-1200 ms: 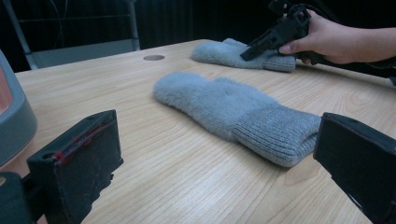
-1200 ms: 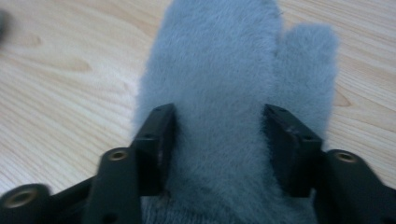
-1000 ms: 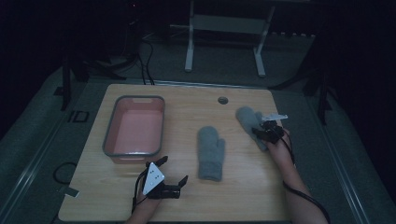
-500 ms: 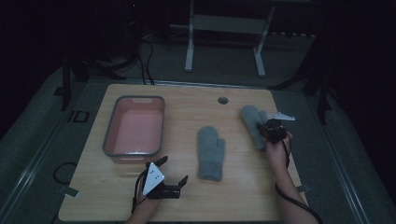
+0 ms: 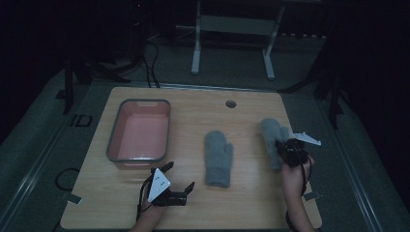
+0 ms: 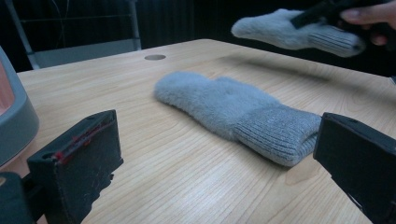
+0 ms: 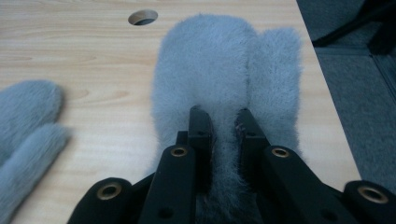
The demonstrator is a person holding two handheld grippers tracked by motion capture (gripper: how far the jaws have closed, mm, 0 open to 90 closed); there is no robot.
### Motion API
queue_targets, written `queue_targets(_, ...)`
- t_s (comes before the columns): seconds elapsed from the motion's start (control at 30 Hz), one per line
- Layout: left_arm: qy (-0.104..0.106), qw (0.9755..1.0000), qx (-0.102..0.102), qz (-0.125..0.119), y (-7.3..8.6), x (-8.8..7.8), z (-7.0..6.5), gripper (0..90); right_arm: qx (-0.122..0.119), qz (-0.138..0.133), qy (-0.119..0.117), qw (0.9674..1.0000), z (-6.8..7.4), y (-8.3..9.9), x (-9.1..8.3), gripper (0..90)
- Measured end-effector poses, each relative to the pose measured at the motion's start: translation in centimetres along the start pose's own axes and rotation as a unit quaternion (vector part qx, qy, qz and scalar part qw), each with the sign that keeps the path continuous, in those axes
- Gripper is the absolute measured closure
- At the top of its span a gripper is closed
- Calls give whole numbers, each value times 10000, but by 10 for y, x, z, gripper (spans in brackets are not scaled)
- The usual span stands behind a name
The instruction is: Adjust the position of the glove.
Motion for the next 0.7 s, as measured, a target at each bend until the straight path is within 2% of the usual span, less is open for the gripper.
queue_targets(0.13, -5, 10000, 20, 6, 0, 0, 0, 12, 177, 48, -97, 9998, 5, 18, -12, 805)
queue_targets(0.3, -6, 10000, 23, 8, 0, 0, 0, 12, 166, 128, 34, 9998, 7, 38, -16, 804)
queue_targets(0.5, -8, 10000, 26, 12, 0, 0, 0, 12, 303, 299, 228, 9988, -7, 56, -10, 801)
queue_targets(0.57, -8, 10000, 24, 12, 0, 0, 0, 12, 260, 361, 288, 9986, -10, 60, -6, 798)
queue_targets(0.63, -5, 10000, 25, 11, 0, 0, 0, 12, 335, 433, 310, 9980, -14, 65, 0, 779)
queue_targets(0.7, -4, 10000, 27, 8, 0, 0, 0, 12, 311, 427, 320, 9981, -15, 65, 2, 758)
Point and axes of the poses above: each handheld gripper's, and its own axes: x roughly forward along the jaws, y roughly out of its underside, z roughly to its left, the point moved 4 cm from there along x, roughly forward along the jaws, and after that the axes turned 15 degrees about x, right-handed, at the moved point
